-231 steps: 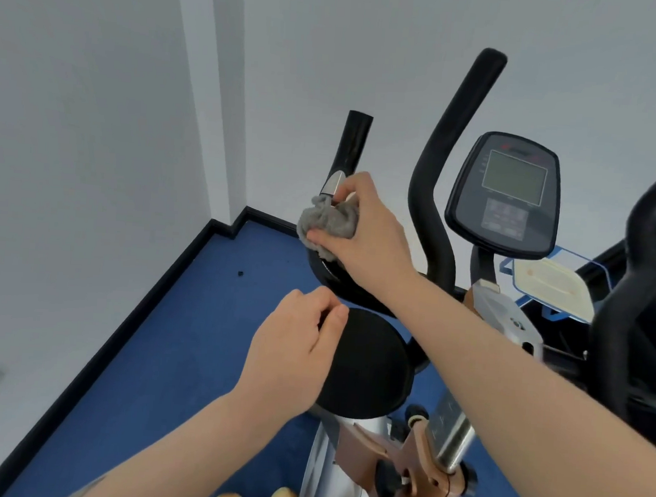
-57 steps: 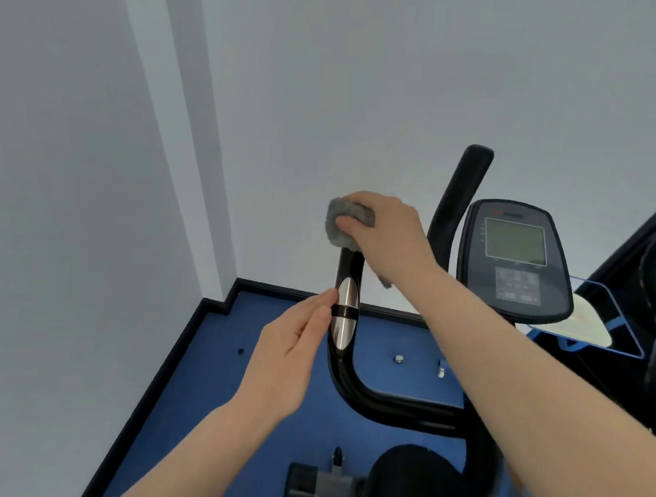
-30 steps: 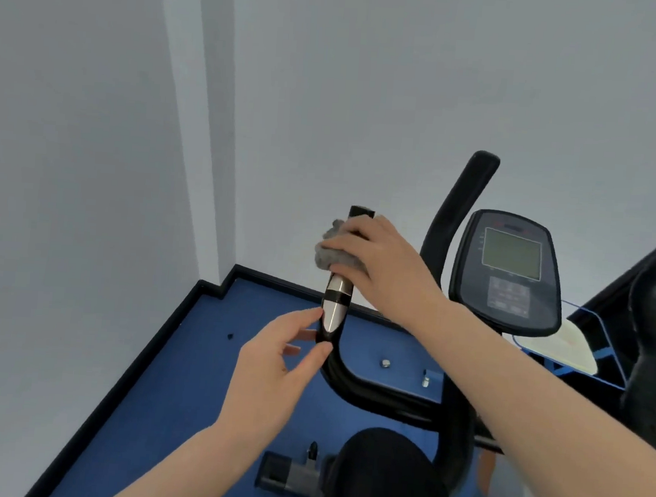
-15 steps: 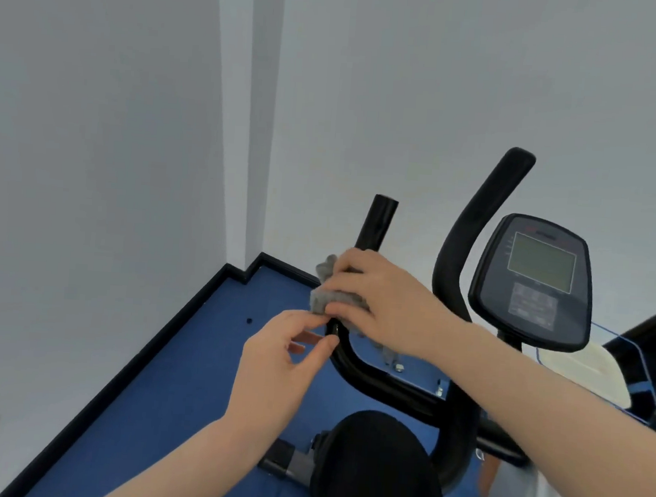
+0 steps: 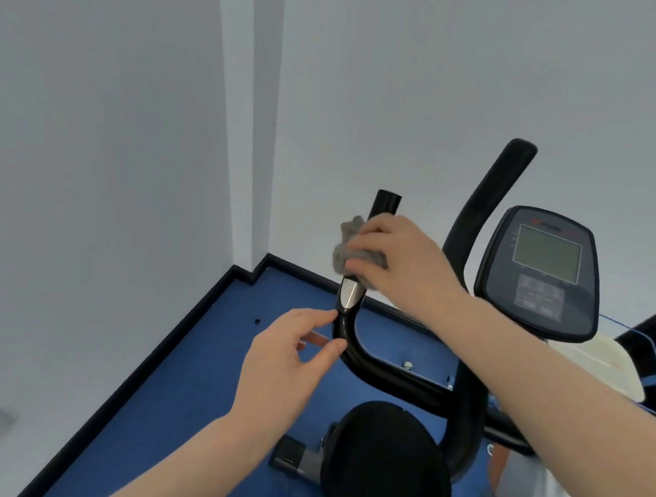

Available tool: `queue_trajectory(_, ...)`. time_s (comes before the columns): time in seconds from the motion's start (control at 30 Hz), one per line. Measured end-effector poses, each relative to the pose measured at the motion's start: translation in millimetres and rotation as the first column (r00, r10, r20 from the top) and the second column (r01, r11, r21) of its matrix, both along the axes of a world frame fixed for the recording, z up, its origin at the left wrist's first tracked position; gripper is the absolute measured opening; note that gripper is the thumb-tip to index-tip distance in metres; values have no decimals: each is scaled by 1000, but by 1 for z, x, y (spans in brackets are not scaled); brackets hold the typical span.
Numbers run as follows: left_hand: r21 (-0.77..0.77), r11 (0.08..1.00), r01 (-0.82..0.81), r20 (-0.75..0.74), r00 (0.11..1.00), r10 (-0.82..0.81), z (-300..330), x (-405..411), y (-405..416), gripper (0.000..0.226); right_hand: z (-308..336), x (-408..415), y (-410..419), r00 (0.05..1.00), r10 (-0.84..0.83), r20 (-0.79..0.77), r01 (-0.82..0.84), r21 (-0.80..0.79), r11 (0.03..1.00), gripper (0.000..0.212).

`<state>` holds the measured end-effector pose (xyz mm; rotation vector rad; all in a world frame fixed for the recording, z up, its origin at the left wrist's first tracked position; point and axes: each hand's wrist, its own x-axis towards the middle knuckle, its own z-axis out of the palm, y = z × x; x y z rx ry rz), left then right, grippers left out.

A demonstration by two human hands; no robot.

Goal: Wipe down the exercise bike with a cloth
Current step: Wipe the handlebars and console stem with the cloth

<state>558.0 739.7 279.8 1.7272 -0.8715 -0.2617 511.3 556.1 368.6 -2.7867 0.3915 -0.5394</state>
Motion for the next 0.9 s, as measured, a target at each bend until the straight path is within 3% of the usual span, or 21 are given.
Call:
queue_trajectory(0.1, -16, 1000, -11, 4, 1000, 11, -1, 0, 0, 30, -13, -10, 21, 970, 206, -129, -203, 34, 979, 22)
queue_trajectory(0.17, -22, 1000, -18, 10, 1000, 18, -2, -1, 0, 30, -8, -3, 11, 978, 138, -157, -142, -17, 990, 25)
queue_trajectory(0.27, -27, 999, -16, 43, 999, 17, -2, -2, 1, 31, 0, 5, -2, 998, -49, -45, 47, -52, 998, 27)
queue_trajectory(0.33, -17, 1000, -9, 78, 997, 10, -1, -1, 1, 29, -6, 4, 6, 998, 5, -70, -9, -55, 998, 26)
queue_trajectory(0.43, -2, 1000, 8, 130, 992, -8, 0, 2, -1, 28, -4, 6, 15, 960, 116, -253, -136, -62, 989, 26)
queue_trajectory(0.6, 2, 998, 68, 164, 984, -67, 10, 8, -6, 26, 21, 32, -3, 949, -243, -200, 149, -397, 906, 21)
queue_trajectory(0.73, -9, 995, 100, 195, 976, -96, 11, 15, -7, 22, 15, 38, 22, 886, -138, -442, 37, -229, 973, 18)
queue_trajectory(0.8, -18, 993, 115, 192, 975, -109, 9, 19, -6, 22, 21, 41, 17, 891, -178, -418, 55, -289, 956, 17)
queue_trajectory(0.87, -28, 992, 124, 181, 977, -117, 7, 22, -7, 23, 22, 38, 4, 925, -273, -264, 146, -417, 897, 18)
queue_trajectory(0.9, -37, 991, 131, 175, 977, -123, 6, 24, -8, 23, 18, 33, -1, 942, -280, -183, 190, -398, 897, 21)
